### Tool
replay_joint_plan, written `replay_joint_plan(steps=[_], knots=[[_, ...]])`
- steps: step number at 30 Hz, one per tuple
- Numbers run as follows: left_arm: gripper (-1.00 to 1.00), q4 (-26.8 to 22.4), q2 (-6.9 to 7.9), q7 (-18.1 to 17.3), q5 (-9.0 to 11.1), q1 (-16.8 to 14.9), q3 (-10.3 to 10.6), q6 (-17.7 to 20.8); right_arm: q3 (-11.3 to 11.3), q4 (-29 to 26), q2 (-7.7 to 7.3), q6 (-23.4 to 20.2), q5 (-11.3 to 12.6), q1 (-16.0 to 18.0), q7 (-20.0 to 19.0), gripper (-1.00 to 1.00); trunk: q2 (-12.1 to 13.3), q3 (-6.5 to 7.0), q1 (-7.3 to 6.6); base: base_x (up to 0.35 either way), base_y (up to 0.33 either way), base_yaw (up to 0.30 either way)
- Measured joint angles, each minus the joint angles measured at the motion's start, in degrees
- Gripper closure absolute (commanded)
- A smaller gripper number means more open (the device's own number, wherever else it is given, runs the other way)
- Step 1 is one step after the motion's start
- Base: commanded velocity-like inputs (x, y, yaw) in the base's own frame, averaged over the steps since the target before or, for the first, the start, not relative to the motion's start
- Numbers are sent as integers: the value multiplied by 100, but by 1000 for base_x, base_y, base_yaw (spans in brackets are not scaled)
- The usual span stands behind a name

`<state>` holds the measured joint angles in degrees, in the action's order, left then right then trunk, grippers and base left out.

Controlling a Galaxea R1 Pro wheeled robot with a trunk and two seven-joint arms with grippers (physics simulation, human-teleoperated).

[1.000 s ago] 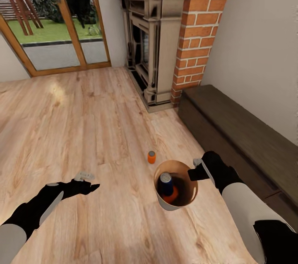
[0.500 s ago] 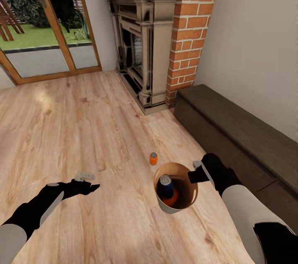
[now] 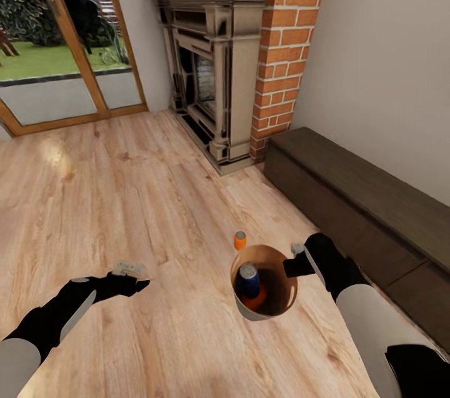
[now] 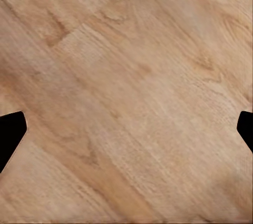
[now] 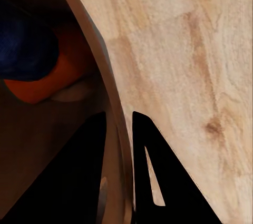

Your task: Put the three can of soda from the living room inside the tash can in the kitchen.

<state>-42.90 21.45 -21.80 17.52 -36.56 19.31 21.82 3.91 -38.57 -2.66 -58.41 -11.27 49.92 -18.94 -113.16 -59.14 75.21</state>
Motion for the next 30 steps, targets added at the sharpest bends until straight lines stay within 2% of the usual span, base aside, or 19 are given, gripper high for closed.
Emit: replay_joint_plan(steps=[4, 6, 9, 11, 14, 20, 26, 30], knots=[[-100, 65, 0, -6, 2, 0, 2, -2, -30, -258, -6, -43, -12, -179, 11, 100, 0, 1, 0, 0, 313, -2], [-100, 73, 0, -5, 2, 0, 2, -2, -104, -298, -13, -70, -63, -207, 32, 100, 0, 1, 0, 0, 252, -1], [-100, 77, 0, -4, -1, 0, 2, -2, -158, -315, -34, -99, -9, -217, 32, 100, 0, 1, 0, 0, 132, -11], [-100, 79, -1, -4, -2, 0, 2, -3, -184, -322, -66, -121, 55, -219, 32, 100, 0, 6, 0, 0, 50, -94], [-100, 79, 0, -2, -2, 0, 2, -2, -193, -322, -106, -121, -62, -220, 52, 100, 0, 19, 0, 0, 26, -138], [-100, 87, 0, 0, -3, 0, 2, -2, -216, -326, -342, -139, -68, -222, 64, 100, 0, 56, 0, 38, 5, -188], [-100, 87, 0, 0, -3, 0, 2, -3, -526, -323, -441, -148, -28, -230, 74, 100, 0, 88, 0, 156, -29, -203], [-100, 88, 0, 0, -3, 0, 2, -3, -563, -319, -453, -142, -77, -230, 84, 100, 0, 108, 0, 259, -125, -205]])
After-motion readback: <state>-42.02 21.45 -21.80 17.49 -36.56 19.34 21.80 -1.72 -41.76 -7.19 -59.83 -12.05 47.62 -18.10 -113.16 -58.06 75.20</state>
